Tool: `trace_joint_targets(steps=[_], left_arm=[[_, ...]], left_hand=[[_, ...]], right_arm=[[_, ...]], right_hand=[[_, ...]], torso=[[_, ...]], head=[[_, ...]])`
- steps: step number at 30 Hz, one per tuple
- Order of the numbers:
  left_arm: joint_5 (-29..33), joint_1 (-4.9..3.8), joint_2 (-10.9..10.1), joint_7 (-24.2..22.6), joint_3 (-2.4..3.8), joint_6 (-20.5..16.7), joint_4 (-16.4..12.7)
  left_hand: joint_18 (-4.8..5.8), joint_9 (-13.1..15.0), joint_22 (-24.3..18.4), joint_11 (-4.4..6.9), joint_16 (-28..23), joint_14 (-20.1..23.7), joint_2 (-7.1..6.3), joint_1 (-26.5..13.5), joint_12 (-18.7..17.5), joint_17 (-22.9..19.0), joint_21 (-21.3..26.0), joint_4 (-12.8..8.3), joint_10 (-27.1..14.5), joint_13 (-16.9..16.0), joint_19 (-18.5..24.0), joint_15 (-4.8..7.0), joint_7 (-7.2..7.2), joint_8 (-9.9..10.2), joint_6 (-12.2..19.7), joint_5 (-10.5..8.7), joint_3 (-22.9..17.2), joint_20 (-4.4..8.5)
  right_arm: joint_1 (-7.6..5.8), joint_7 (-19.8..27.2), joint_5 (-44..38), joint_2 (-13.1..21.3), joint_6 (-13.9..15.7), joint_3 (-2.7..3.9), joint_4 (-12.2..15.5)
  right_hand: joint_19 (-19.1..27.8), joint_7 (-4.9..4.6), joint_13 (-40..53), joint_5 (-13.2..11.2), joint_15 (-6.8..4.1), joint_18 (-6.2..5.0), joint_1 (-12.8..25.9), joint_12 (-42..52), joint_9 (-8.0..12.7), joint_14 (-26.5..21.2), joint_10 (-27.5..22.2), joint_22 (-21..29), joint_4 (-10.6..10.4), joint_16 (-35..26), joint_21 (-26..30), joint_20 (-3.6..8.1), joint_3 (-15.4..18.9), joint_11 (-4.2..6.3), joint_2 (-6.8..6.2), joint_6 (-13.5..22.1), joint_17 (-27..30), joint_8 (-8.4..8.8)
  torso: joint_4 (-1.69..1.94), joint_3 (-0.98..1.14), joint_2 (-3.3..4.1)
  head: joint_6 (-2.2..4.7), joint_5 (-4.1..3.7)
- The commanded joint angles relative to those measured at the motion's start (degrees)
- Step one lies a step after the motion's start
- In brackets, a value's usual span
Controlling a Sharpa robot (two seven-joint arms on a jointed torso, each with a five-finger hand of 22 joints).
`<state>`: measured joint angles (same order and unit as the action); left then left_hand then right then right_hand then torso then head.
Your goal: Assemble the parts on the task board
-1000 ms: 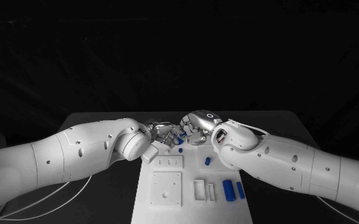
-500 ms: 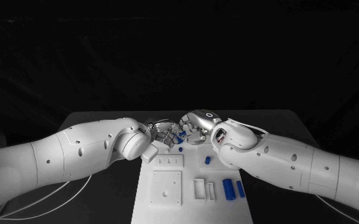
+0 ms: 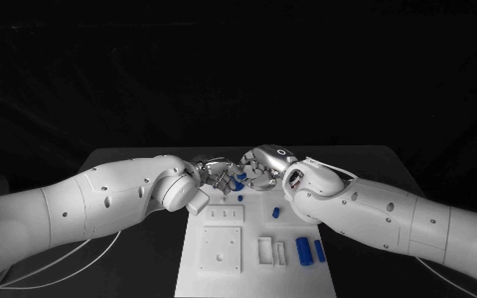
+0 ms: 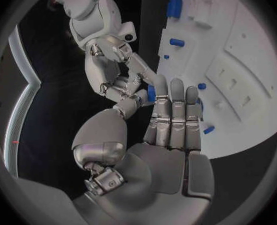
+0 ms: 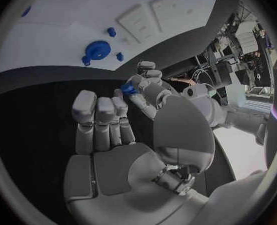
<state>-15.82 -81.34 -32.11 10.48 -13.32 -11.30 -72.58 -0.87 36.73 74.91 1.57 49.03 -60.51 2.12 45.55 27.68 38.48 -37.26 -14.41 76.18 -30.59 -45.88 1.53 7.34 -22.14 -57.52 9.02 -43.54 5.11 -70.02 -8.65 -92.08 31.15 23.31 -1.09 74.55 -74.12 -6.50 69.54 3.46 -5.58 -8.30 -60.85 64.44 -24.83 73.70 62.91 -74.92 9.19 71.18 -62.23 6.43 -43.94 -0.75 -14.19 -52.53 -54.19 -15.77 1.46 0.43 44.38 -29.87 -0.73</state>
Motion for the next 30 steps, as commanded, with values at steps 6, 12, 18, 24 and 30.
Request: trace_joint_targets(steps=[6, 12, 18, 24, 30], left_arm=[[-8.5, -0.03, -0.1, -1.1, 0.05, 0.9, 0.3], [-11.5, -0.03, -0.6, 0.4, 0.02, 1.9, 1.0], [-18.6, 0.02, -1.3, 3.9, -0.04, 4.1, 0.6], [-26.2, 0.13, -1.5, 6.7, -0.49, 4.8, 0.0], [-31.8, 0.85, -0.9, 10.3, -0.48, 5.4, 0.4]], left_hand=[[0.83, 0.6, 1.1, 0.43, 0.5, -0.6, -0.24, 0.9, 0.1, -0.1, -0.5, 0.4, 0.8, -0.2, 0.5, 0.19, -4.45, 0.1, -6.6, -0.43, 0.1, 2.17], [0.85, 1.0, 1.2, 0.67, 0.9, -0.8, -0.06, 1.2, 0.3, 0.0, -0.9, 0.5, 1.2, -0.4, 0.5, 0.35, -4.58, 0.0, -6.9, -0.82, 0.3, 2.32], [0.70, 1.9, 1.2, 1.32, 2.1, -1.7, -0.75, 1.9, 1.0, 0.2, -2.1, 0.4, 2.1, -1.1, -0.4, 0.98, -4.95, -0.3, -7.6, 0.06, 0.5, 2.88], [0.48, 3.1, 1.2, 2.09, 3.3, -3.4, -1.43, 2.6, 1.9, 0.3, -3.6, 0.4, 3.8, -1.8, -1.8, 1.93, -5.39, -0.5, -8.3, 0.90, 0.6, 3.79], [0.30, 4.9, 1.2, 2.94, 5.7, -5.0, -1.75, 3.1, 4.2, 0.8, -5.8, 0.2, 5.2, -3.3, -3.3, 3.05, -5.99, -0.7, -9.2, 1.72, 0.9, 4.85]], right_arm=[[0.02, 4.6, 8.4, 1.2, 8.2, 0.00, -0.5], [0.03, 6.5, 11.8, 3.6, 10.3, 0.01, 0.3], [0.03, 6.9, 14.3, 6.7, 11.2, 0.23, 0.7], [-0.39, 7.2, 20.3, 8.6, 11.5, 1.37, 1.0], [-1.37, 7.5, 26.2, 9.2, 11.0, 2.79, 0.9]], right_hand=[[2.9, -2.80, -1.1, -0.1, 1.99, -6.70, 2.9, -1.8, 0.7, -2.2, -3.0, 0.5, -1.5, -1.8, 2.3, -0.47, 4.9, -2.01, -2.35, 5.4, 0.3, 1.88], [3.3, -3.30, -1.9, 10.0, 2.45, -6.70, 5.6, -1.7, 0.6, -2.7, -3.8, 0.5, -1.8, -1.8, 2.9, -0.63, 10.8, -2.50, -2.31, 7.3, 0.1, 2.33], [3.2, -3.20, -2.4, 12.0, 2.35, -6.70, 4.9, -1.6, 0.3, -2.7, -3.8, 0.6, -2.2, -1.9, 3.2, -0.56, 11.4, -2.39, -1.82, 7.1, 0.1, 1.98], [3.3, -3.15, -2.7, 12.2, 2.30, -6.70, 4.4, -1.6, 0.2, -2.7, -3.8, 0.7, -2.3, -2.1, 3.4, -0.57, 11.4, -2.34, -1.49, 7.0, 0.2, 1.83], [3.3, -3.13, -2.9, 12.4, 2.28, -6.70, 4.1, -1.6, 0.2, -2.8, -3.9, 0.7, -2.4, -2.3, 3.6, -0.60, 11.5, -2.32, -1.24, 7.0, 0.2, 1.77]], torso=[[0.05, 0.03, 0.01], [0.10, 0.12, -0.05], [-0.09, 0.07, -0.03], [-0.20, 0.13, -0.10], [0.09, 0.16, -0.05]], head=[[-0.31, 0.14], [-0.50, 0.53], [-1.04, 0.90], [-1.83, 1.13], [-2.54, 0.97]])
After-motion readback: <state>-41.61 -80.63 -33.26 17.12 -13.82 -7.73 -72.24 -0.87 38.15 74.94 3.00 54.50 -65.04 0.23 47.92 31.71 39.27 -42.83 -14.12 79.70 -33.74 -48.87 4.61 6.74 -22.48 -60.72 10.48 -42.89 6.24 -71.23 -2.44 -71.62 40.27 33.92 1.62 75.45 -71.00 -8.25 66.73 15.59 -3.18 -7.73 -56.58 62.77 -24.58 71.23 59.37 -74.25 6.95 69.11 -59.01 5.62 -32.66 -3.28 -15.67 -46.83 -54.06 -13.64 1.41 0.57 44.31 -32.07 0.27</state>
